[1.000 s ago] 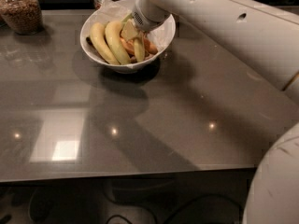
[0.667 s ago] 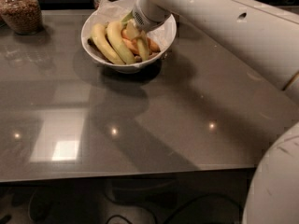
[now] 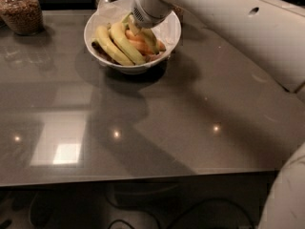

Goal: Pick banana from white bowl

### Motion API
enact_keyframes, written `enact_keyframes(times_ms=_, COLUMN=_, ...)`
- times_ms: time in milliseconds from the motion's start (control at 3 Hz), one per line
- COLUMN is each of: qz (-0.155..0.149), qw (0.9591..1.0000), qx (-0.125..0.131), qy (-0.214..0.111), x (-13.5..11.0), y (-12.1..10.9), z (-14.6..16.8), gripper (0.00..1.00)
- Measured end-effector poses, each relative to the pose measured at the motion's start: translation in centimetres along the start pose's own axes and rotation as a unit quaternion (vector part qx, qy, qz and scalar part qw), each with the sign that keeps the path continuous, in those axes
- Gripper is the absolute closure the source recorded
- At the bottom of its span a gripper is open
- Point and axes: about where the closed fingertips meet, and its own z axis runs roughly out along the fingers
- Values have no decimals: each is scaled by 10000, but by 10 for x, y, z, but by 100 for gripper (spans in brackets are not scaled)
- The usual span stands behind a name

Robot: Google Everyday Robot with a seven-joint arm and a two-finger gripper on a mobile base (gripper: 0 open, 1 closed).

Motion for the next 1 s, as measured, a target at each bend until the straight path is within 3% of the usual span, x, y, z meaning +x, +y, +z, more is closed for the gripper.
enact_keyframes(times_ms=333, qz=-137, qw=9996, qx=-37, qy=-252, x=-12, y=5, z=-21, gripper=100)
enact_keyframes(times_ms=667, qz=-417, qw=9961, qx=-196, qy=-757, x=-16, y=14, z=-52, gripper=100)
enact_keyframes(times_ms=1000, qz=-561, qw=9915, qx=-502, qy=-1057, x=2, y=16, z=-82, gripper=100)
